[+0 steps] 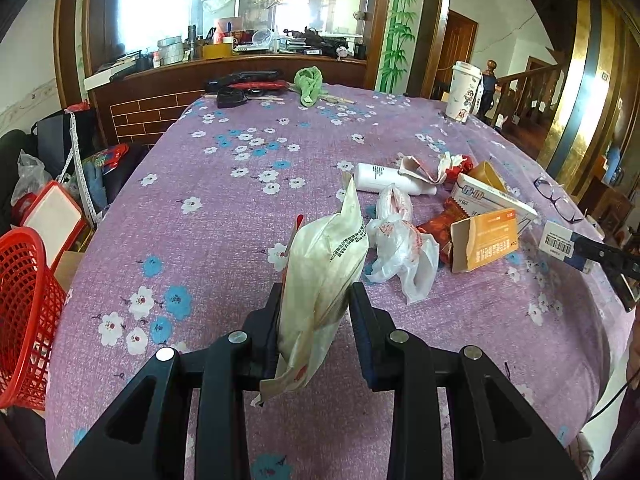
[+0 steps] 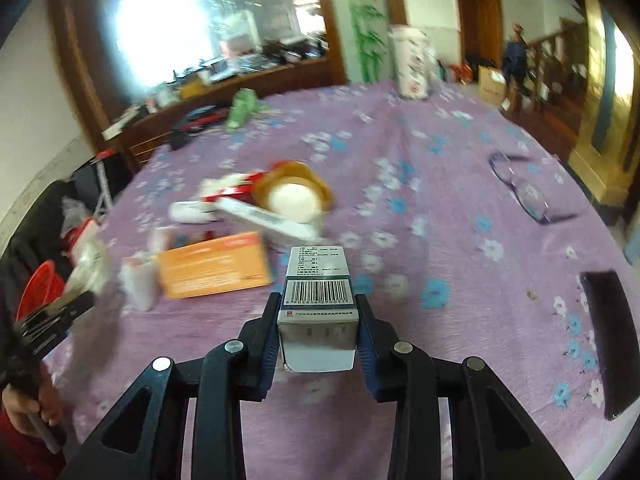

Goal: Collect trash
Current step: 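Lift the held bag and box and carry them toward the red basket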

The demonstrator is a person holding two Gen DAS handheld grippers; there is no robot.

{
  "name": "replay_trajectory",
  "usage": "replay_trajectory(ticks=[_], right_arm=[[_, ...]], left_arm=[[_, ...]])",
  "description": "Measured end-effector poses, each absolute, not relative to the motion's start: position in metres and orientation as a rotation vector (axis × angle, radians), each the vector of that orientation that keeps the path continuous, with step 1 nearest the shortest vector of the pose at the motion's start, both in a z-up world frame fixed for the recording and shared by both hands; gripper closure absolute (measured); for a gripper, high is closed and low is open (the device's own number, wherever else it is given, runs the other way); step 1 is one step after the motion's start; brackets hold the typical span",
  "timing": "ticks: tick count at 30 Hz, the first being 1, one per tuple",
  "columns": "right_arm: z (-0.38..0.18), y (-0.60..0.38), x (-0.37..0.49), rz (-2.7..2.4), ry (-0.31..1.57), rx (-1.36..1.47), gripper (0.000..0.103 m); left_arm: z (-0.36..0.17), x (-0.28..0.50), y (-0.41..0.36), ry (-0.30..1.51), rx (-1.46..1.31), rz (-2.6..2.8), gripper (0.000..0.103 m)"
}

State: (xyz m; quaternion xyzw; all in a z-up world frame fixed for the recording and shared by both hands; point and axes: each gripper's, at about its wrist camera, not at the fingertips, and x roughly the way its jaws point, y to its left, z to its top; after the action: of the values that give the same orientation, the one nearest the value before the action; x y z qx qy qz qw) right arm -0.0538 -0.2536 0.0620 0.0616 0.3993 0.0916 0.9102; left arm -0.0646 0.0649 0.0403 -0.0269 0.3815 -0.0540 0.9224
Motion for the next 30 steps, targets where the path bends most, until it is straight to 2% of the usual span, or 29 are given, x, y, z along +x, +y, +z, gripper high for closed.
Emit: replay_trajectory(ticks=[22, 30], right_arm=[[0.02, -0.212, -0.075, 0.289, 0.979, 0.042, 0.065], [0.034, -0.211, -0.08, 0.326, 0.942, 0.072, 0.066]], left_arm=[[0.042, -0.082, 0.057, 0.778, -0.037, -0.133, 0.073], [0.046, -0.086, 0.057, 0.767, -0.046, -0.128, 0.073]])
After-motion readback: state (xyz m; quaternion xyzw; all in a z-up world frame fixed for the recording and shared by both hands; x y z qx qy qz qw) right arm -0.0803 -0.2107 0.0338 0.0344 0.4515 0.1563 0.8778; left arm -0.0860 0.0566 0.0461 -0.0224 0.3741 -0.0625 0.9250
